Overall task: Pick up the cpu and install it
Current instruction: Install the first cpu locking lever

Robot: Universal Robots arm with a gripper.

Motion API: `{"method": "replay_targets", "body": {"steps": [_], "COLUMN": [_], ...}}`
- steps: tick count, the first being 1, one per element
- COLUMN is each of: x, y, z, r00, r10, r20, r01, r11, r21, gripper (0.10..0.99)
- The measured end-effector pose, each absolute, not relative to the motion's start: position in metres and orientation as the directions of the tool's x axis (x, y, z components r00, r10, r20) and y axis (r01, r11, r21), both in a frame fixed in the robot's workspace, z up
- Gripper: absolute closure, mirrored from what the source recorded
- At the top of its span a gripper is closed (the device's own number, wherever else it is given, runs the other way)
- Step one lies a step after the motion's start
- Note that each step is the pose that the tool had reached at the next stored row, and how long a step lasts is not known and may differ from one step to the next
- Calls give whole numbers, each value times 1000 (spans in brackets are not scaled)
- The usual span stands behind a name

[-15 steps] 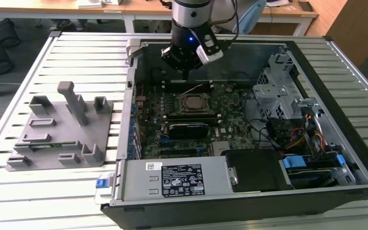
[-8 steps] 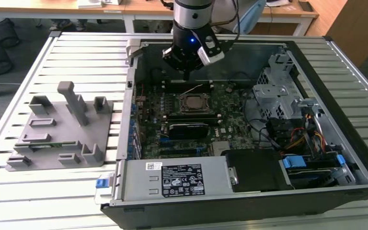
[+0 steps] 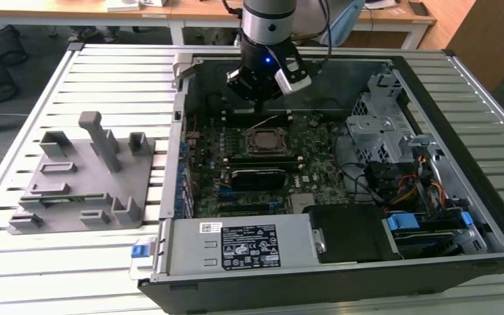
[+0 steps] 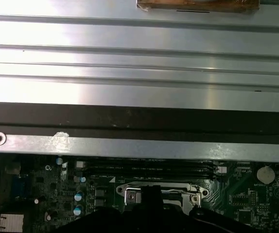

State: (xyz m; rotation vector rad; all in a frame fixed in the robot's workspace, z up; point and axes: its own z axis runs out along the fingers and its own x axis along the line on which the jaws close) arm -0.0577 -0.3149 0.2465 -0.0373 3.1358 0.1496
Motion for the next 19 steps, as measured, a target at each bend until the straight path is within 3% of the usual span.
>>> {"method": "replay_targets", "body": {"steps": [19], "x": [-49], "y": [-316], "z": [232], "r00": [-999], "r10": [-49], "r20": [-3], "r01": [-49], "r11": [994], "r21": [94], "gripper": [980]}}
